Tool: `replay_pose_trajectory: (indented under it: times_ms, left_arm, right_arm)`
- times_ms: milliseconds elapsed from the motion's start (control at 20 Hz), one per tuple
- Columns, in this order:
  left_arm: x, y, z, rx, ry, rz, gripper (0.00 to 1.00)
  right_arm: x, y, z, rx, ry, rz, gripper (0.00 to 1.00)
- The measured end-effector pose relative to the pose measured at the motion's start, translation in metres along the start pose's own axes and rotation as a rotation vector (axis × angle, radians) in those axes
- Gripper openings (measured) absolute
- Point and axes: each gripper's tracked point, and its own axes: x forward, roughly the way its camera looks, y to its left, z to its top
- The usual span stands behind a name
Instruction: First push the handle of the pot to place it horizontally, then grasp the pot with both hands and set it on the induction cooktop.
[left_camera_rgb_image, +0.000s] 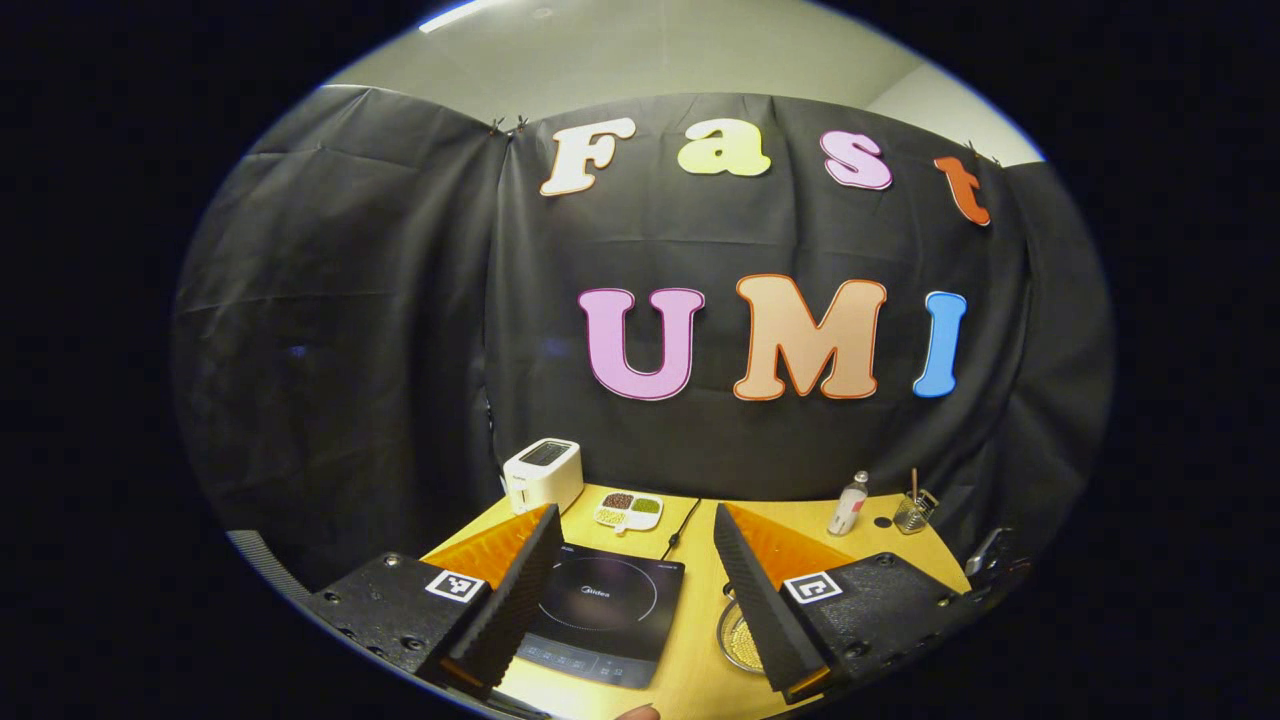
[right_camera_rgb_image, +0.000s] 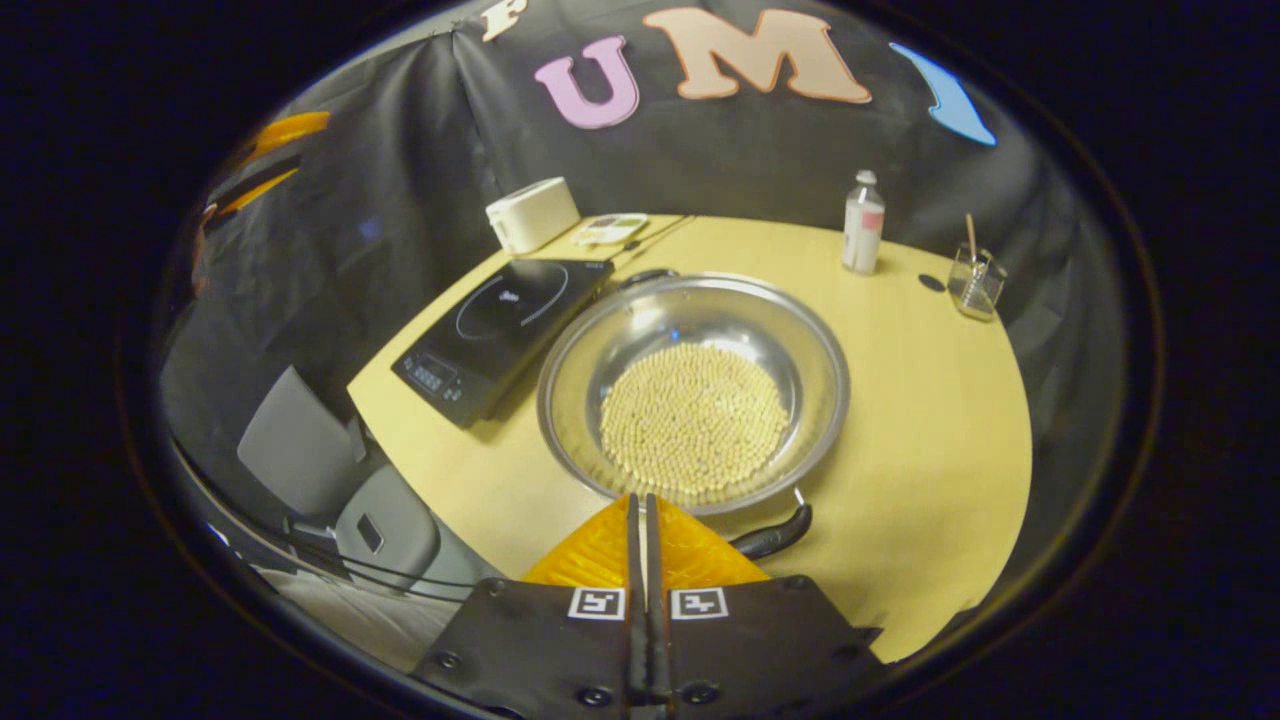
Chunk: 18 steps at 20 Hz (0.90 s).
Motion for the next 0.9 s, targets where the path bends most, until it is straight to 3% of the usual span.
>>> replay_pose_trajectory:
  times_ms: [100, 150, 250, 400, 550, 650, 700, 750, 900]
  left_arm:
    - [0.000, -0.001, -0.001, 0.008, 0.003, 0.004, 0.89]
    - [0.001, -0.001, 0.001, 0.012, 0.001, 0.007, 0.93]
    - [0.003, -0.002, 0.002, 0.016, 0.000, 0.009, 0.89]
    - [0.003, -0.003, 0.000, 0.016, 0.003, 0.009, 0.93]
    - [0.004, -0.005, 0.003, 0.015, 0.001, 0.007, 0.89]
    - [0.005, -0.006, 0.002, 0.018, -0.001, 0.003, 0.93]
    - [0.005, -0.006, 0.002, 0.019, -0.001, 0.004, 0.89]
    - [0.005, -0.006, 0.003, 0.018, -0.002, 0.003, 0.93]
    - [0.004, -0.005, 0.003, 0.021, -0.007, 0.005, 0.93]
  right_arm:
    - [0.011, -0.006, -0.014, -0.010, 0.055, -0.001, 0.03]
    - [0.016, -0.010, -0.020, -0.015, 0.074, -0.005, 0.03]
    - [0.022, -0.020, -0.028, -0.019, 0.104, -0.019, 0.03]
    - [0.025, -0.026, -0.034, 0.001, 0.129, -0.018, 0.02]
    - [0.027, -0.044, -0.034, 0.004, 0.133, -0.056, 0.02]
    - [0.027, -0.057, -0.032, 0.038, 0.130, -0.071, 0.03]
    - [0.027, -0.063, -0.031, 0.057, 0.130, -0.077, 0.03]
    - [0.029, -0.069, -0.029, 0.073, 0.131, -0.087, 0.02]
    - [0.033, -0.087, -0.027, 0.105, 0.124, -0.120, 0.02]
